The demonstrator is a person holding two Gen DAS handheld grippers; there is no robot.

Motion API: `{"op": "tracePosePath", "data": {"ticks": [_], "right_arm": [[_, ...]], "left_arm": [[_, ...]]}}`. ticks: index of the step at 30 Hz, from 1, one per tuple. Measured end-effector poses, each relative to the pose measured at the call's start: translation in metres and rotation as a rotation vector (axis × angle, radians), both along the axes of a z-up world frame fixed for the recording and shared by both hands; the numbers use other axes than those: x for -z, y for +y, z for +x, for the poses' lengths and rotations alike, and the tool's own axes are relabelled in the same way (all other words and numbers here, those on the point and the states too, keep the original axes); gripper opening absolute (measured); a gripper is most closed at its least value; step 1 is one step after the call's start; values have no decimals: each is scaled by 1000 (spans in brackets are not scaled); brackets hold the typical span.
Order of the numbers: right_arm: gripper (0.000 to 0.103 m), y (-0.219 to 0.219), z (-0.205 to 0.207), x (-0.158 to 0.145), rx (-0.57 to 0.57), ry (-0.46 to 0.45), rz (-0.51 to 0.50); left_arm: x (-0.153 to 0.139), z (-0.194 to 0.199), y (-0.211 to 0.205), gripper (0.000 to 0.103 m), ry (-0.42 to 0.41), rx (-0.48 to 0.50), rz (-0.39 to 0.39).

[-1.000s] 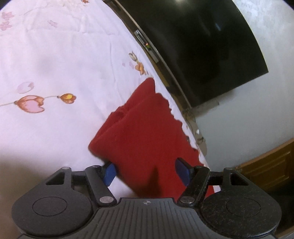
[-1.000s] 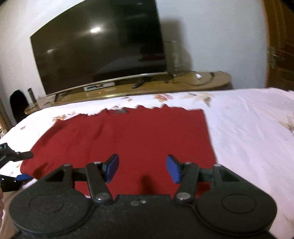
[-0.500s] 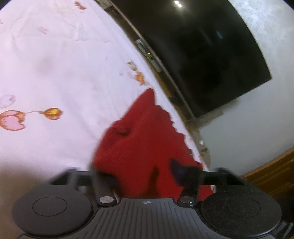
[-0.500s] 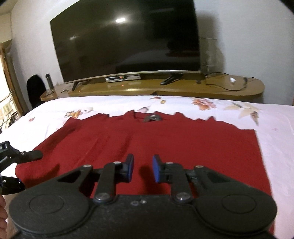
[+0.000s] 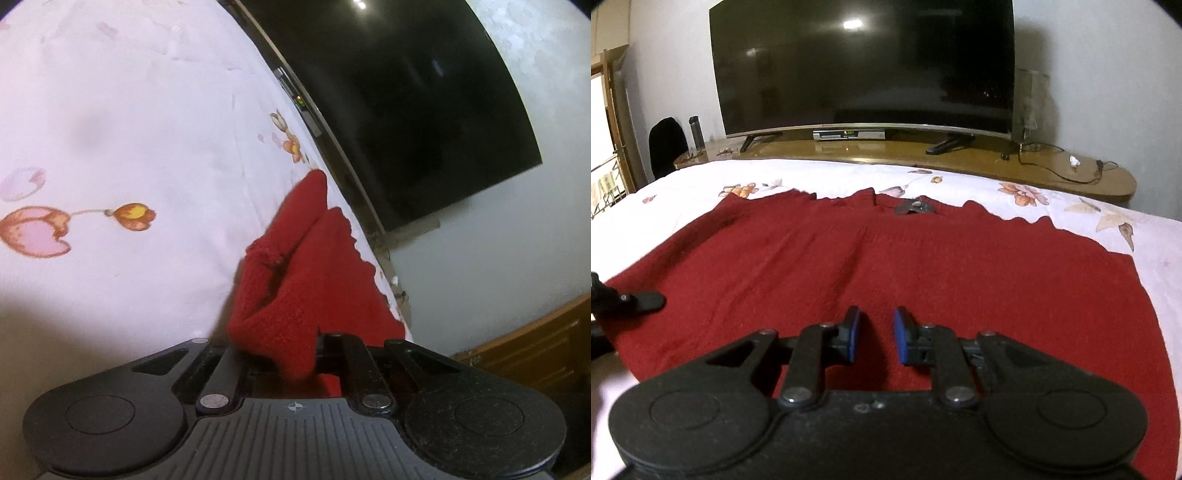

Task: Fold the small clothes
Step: 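Grasp the sweater hem with both grippers and lift it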

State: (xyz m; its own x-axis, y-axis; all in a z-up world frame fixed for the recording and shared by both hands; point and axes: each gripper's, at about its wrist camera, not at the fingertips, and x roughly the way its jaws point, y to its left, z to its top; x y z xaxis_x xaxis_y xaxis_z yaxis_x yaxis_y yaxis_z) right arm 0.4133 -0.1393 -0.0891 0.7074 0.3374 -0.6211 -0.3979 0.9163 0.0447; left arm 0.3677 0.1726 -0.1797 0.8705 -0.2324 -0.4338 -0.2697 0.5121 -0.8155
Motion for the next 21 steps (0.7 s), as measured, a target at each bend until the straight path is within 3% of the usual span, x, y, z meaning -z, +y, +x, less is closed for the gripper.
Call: {"op": "tracePosePath", "data": {"ticks": [2, 6, 9, 13, 14, 17, 19, 21], "right_arm": [[19, -2, 0, 1, 3, -2, 11], [19, -7, 2, 4, 11, -1, 47], [19, -12, 2, 4, 23, 9, 80], [19, -26, 8, 1, 52, 73, 178], [19, -37, 10, -3, 64, 107, 228], [35, -96, 7, -15, 208, 123, 389], [46, -150, -4, -18, 341, 119, 477], [48, -202, -18, -20, 450, 118, 541]], "left_arm": [[-7, 3, 0, 9, -14, 12, 9], [-52, 7, -12, 9, -177, 72, 24], [-98, 26, -42, 9, -285, 198, 78], [-132, 59, -97, 9, -351, 385, 137], [-135, 67, -113, 9, -355, 434, 158], [-127, 88, -159, 9, -314, 569, 182], [-108, 104, -189, 9, -256, 650, 182], [-79, 118, -222, 9, -159, 732, 213]]}}
